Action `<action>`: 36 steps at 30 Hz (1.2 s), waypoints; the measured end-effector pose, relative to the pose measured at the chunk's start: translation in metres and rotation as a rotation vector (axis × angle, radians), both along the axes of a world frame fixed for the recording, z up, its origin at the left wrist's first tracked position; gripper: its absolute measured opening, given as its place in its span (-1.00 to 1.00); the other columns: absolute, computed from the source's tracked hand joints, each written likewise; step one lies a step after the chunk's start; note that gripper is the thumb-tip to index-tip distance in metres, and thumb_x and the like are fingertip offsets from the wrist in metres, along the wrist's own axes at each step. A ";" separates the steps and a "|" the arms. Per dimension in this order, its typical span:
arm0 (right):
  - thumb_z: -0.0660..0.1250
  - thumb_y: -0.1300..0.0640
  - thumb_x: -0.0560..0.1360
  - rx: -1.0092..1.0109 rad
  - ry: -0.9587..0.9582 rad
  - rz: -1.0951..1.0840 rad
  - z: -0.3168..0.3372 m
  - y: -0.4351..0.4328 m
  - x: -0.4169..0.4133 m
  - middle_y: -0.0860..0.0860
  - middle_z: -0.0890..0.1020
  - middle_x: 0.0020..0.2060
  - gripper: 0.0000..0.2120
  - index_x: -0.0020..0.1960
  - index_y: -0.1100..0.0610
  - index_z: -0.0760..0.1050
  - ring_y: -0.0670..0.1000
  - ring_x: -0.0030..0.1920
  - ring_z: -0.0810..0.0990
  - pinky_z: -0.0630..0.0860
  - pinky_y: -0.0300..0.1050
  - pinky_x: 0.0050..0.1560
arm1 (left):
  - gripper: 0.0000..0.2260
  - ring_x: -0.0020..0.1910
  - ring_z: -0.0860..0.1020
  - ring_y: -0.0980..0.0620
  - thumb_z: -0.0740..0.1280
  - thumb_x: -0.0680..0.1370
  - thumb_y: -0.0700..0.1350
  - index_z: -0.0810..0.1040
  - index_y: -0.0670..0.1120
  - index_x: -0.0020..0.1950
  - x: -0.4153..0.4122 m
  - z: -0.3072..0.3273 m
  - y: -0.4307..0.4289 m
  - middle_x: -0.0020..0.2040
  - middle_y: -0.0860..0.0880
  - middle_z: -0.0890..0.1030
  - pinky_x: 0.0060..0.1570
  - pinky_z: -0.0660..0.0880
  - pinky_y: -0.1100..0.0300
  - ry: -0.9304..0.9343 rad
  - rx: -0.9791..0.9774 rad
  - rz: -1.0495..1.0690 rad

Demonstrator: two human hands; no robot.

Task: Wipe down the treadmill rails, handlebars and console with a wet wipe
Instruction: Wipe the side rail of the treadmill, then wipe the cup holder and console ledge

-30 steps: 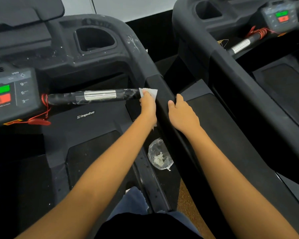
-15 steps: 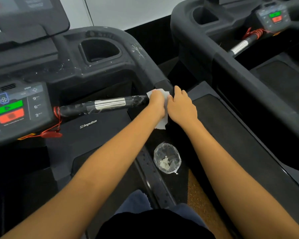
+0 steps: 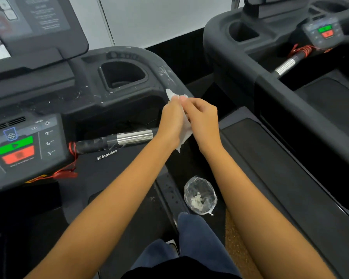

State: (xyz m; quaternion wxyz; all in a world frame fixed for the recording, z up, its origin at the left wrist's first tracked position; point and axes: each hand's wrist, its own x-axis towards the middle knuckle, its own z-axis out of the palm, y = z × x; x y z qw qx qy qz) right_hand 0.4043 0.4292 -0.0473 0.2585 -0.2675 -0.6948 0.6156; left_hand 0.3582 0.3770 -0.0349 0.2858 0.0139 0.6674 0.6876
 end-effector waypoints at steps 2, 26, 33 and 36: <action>0.35 -0.01 0.52 0.005 0.010 0.055 0.006 0.002 -0.009 0.01 0.62 -0.39 -0.70 -0.27 0.18 0.59 -0.06 -0.30 0.63 0.58 -0.18 -0.21 | -0.73 -0.34 0.58 0.10 0.14 0.64 -0.03 0.52 -0.13 -0.12 -0.005 -0.002 0.001 -0.35 0.02 0.58 -0.38 0.50 0.23 0.016 0.031 0.018; 0.11 -0.15 0.60 1.059 -0.760 0.126 -0.058 0.042 -0.128 0.35 0.16 0.47 -0.25 0.53 0.35 -0.02 0.27 0.45 0.24 0.31 0.20 0.34 | -0.75 0.17 0.45 -0.02 0.18 0.57 -0.23 0.56 -0.04 0.16 -0.140 -0.058 0.004 0.16 -0.03 0.51 0.22 0.42 0.07 0.771 -0.501 0.278; 0.14 -0.14 0.60 1.034 -0.841 0.114 -0.059 0.047 -0.158 0.31 0.19 0.46 -0.27 0.54 0.28 -0.06 0.24 0.36 0.35 0.44 0.14 0.18 | -0.60 0.38 0.32 -0.15 0.14 0.61 -0.20 0.31 -0.21 0.45 -0.191 -0.069 0.017 0.43 -0.16 0.35 0.32 0.30 0.02 1.033 -0.996 0.015; 0.16 -0.09 0.60 1.126 -0.894 0.097 -0.063 0.039 -0.140 0.32 0.18 0.47 -0.29 0.53 0.29 -0.06 0.26 0.38 0.32 0.41 0.16 0.22 | -0.59 0.35 0.37 -0.17 0.10 0.65 -0.07 0.31 -0.25 0.43 -0.205 -0.073 0.017 0.38 -0.20 0.42 0.35 0.27 -0.01 1.047 -1.082 -0.006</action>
